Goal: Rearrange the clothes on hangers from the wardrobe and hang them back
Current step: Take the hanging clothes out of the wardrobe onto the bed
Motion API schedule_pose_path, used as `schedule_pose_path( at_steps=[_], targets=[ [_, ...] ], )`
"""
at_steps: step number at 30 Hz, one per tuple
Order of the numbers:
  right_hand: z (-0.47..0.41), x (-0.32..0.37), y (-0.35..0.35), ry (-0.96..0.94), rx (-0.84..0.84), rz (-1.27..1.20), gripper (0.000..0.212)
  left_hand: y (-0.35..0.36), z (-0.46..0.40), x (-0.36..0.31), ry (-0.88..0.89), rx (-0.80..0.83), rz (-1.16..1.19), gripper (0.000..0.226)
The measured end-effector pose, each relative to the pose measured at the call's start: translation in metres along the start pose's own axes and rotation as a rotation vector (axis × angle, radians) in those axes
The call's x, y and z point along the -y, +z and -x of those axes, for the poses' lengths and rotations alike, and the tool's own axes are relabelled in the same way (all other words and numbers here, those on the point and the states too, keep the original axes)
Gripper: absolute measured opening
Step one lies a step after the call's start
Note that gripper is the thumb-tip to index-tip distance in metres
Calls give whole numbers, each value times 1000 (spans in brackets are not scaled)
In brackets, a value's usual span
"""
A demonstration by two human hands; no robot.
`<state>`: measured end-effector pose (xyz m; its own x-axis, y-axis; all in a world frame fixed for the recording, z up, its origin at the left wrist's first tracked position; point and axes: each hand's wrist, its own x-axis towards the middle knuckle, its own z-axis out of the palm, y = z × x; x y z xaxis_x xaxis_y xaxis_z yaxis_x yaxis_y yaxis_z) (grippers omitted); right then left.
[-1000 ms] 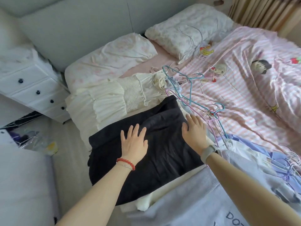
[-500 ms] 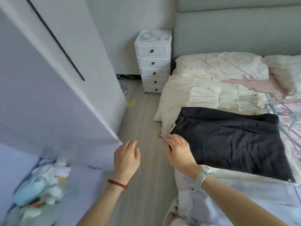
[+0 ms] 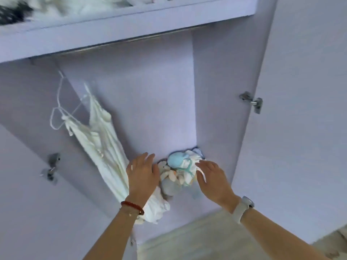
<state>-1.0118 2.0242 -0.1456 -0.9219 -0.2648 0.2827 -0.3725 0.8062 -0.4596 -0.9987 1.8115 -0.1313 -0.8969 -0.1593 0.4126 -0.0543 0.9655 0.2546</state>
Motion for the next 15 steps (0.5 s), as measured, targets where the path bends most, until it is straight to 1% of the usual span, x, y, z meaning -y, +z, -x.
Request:
schedule_pose_path(
  at_steps=[3, 6, 8, 11, 15],
  targets=[
    [-47, 49, 29, -129, 54, -89, 35, -28, -10, 52, -127, -139, -54, 35],
    [-89, 96, 59, -204, 118, -225, 24, -58, -26, 94, -193, -267, -135, 39],
    [-121, 125, 74, -253, 177, -310, 26, -76, -42, 119, -220, -343, -209, 38],
    [-169, 166, 91, -327, 255, -405, 31, -101, -69, 152, -268, -396, -357, 40],
    [-225, 218, 104, -395, 350, -521, 33, -119, -98, 190, -359, -405, -543, 45]
  ],
)
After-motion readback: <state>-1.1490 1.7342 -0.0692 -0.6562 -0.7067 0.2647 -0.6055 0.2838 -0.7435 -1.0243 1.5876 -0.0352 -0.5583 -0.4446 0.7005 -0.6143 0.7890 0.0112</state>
